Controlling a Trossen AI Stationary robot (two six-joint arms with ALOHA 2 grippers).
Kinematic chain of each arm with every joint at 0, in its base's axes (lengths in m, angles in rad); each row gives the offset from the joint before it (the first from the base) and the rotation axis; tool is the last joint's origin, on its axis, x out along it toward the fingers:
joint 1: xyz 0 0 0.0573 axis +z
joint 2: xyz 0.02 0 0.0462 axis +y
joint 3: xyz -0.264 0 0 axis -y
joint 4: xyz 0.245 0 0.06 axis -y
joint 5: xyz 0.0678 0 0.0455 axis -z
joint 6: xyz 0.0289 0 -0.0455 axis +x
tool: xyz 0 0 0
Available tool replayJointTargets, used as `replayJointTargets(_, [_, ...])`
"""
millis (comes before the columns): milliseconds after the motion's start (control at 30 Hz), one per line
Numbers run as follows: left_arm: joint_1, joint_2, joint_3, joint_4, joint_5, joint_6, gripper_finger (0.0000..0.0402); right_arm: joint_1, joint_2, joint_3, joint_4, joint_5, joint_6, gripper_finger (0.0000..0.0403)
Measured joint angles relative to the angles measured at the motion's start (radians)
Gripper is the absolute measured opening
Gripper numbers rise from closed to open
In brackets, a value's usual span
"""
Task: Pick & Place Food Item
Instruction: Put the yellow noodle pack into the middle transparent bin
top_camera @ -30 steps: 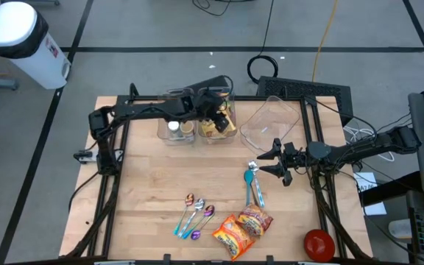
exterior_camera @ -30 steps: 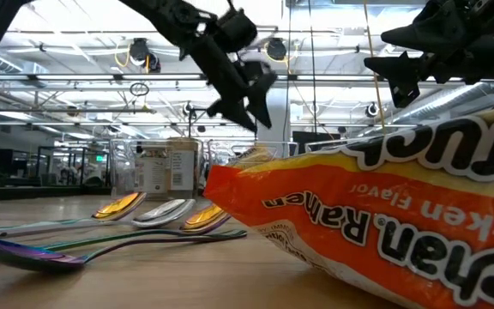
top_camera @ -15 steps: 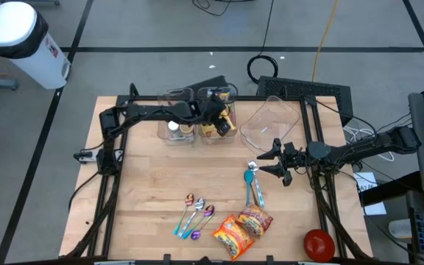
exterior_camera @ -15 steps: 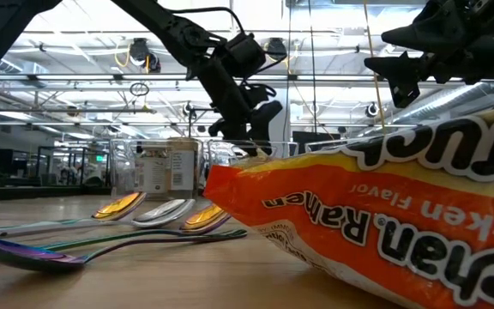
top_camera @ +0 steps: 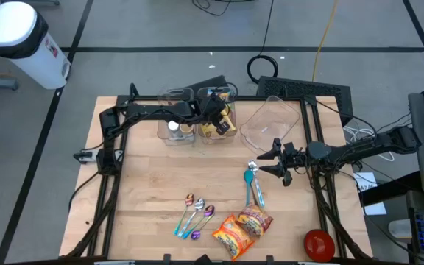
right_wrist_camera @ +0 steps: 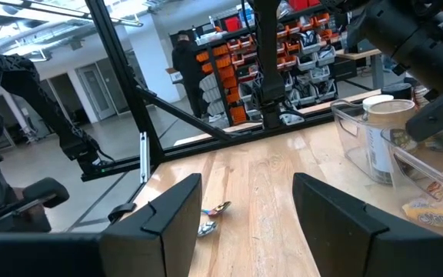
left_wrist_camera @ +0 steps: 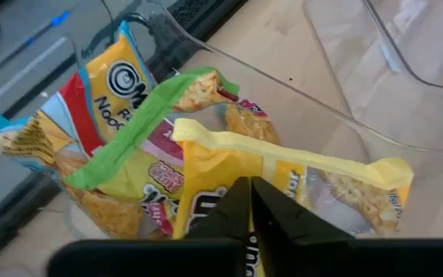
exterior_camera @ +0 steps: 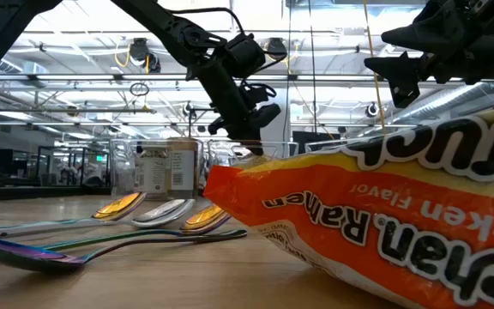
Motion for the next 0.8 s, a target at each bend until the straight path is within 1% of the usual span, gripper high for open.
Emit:
replayJointTargets(67, [0.002, 0.000, 0.000, 0.005, -0.023, 0.007, 0.0011, 0.000, 0.000, 0.000, 0.000, 0.000, 0.000, 0.0196])
replayJointTargets(167, [0.006, -0.007, 0.000, 0.003, -0.035, 0.007, 0.0046, 0.000, 0.000, 0.000, 0.000, 0.000, 0.000, 0.0196])
replayJointTargets(267, [0.007, -0.034, 0.000, 0.007, -0.036, 0.004, 0.0098, 0.000, 0.000, 0.000, -0.005, 0.000, 0.000, 0.0196])
replayJointTargets(433, [0.016, -0.056, 0.000, 0.006, -0.060, -0.029, 0.0197, 0.000, 0.000, 0.000, -0.006, 0.000, 0.000, 0.0196])
replayJointTargets(467, [0.022, -0.056, 0.000, 0.003, -0.048, -0.036, 0.0215, 0.000, 0.000, 0.000, -0.007, -0.001, 0.000, 0.0196])
replayJointTargets(567, [0.042, -0.038, 0.001, -0.001, 0.045, -0.038, 0.0259, 0.000, 0.000, 0.000, -0.008, -0.001, 0.000, 0.0196])
replayJointTargets(633, [0.055, -0.010, 0.001, -0.011, 0.097, -0.051, 0.0279, 0.000, 0.000, 0.000, -0.010, -0.001, 0.000, 0.0196])
replayJointTargets(700, [0.063, 0.020, 0.000, -0.015, 0.101, -0.070, 0.0290, 0.000, 0.000, 0.000, -0.012, -0.001, 0.000, 0.0196])
replayJointTargets(800, [0.072, 0.044, 0.000, -0.009, 0.096, -0.082, 0.0295, 0.000, 0.000, 0.000, -0.015, -0.001, 0.000, 0.0196])
